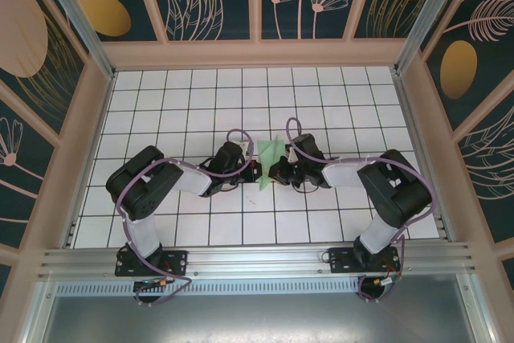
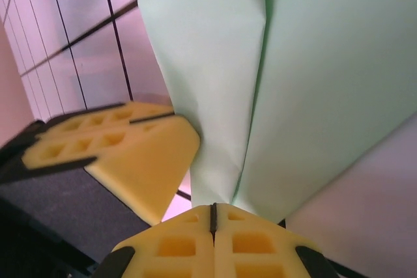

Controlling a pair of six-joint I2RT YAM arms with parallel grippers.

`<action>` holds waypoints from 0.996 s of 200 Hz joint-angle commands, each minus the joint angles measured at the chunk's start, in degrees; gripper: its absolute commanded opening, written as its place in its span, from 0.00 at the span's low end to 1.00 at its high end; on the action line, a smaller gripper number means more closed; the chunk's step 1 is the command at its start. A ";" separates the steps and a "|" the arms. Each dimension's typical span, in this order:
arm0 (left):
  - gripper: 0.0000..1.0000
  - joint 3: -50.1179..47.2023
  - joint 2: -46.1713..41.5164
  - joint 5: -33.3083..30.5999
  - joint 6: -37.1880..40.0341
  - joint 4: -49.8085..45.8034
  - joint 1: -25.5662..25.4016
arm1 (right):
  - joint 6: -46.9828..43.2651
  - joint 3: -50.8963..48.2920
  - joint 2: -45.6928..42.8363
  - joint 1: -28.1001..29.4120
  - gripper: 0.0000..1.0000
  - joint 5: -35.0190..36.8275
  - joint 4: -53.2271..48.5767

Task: Fold a paper plane with a square sheet of paper (pick it up from the middle)
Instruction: Fourth fold the wing at the center of the table.

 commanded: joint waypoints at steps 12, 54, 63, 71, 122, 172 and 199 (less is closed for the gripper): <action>0.00 -0.15 4.11 -4.19 1.41 -7.18 0.86 | 1.89 0.43 1.19 1.25 0.05 -1.90 4.86; 0.00 0.20 4.29 -4.00 1.45 -7.30 0.78 | 1.20 2.27 4.16 1.64 0.04 0.08 2.02; 0.00 0.24 4.22 -3.96 1.40 -7.27 0.86 | 1.37 2.27 4.45 1.68 0.04 -0.12 2.47; 0.00 0.28 4.39 -3.83 1.39 -7.25 0.86 | 1.16 2.60 4.98 1.73 0.04 -0.31 2.48; 0.00 0.33 4.61 -4.04 1.05 -7.40 0.81 | 0.33 5.46 8.70 2.49 0.04 3.15 -4.00; 0.00 0.38 4.39 -4.27 1.49 -7.99 0.85 | 0.94 4.10 5.48 3.22 0.05 2.25 -0.82; 0.00 0.21 4.40 -4.78 1.50 -8.07 0.89 | 0.52 3.10 0.64 2.94 0.06 2.11 -0.33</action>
